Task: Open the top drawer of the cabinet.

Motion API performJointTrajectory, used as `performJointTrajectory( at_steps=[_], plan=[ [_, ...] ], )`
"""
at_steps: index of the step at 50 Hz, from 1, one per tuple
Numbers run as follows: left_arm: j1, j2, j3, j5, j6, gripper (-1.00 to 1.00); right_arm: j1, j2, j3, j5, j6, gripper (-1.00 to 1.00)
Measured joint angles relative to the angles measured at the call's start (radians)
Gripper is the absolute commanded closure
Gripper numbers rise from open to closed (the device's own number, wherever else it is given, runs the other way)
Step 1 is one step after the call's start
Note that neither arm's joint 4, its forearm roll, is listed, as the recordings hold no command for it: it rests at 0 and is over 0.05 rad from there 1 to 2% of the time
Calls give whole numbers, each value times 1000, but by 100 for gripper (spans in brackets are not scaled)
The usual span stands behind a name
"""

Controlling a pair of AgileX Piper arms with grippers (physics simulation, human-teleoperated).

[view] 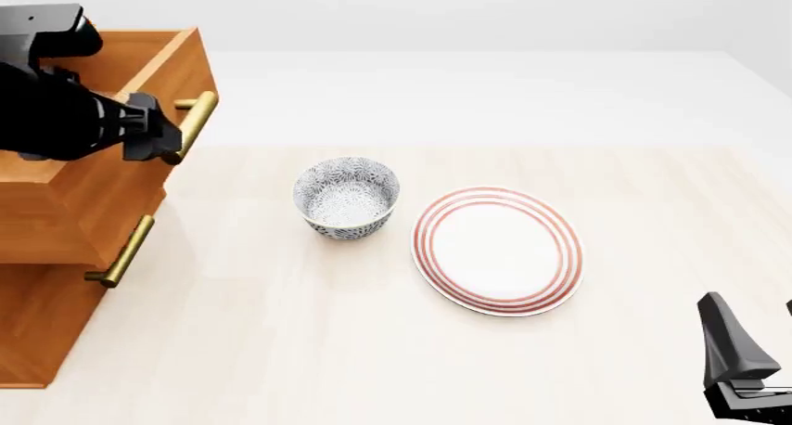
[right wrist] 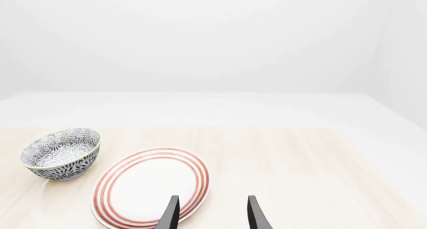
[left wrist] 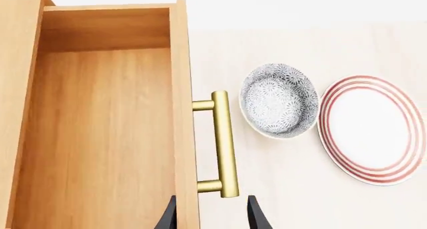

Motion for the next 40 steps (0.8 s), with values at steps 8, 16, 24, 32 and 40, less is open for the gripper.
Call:
performJointTrajectory(
  at_steps=[8,16,24,32,40],
  plan=[
    [-37,7,-1,-4,-5,-100,0,0,0,0,0,-100],
    [-75,18,-1,-12,-11,-100,0,0,0,0,0,-100],
    [-105,27,-3,-17,-14,-100,0,0,0,0,0,-100],
    [-138,38,-8,-22,-13,-100,0,0,0,0,0,-100],
    [-173,50,-17,-26,-9,-100,0,0,0,0,0,-100]
  ],
)
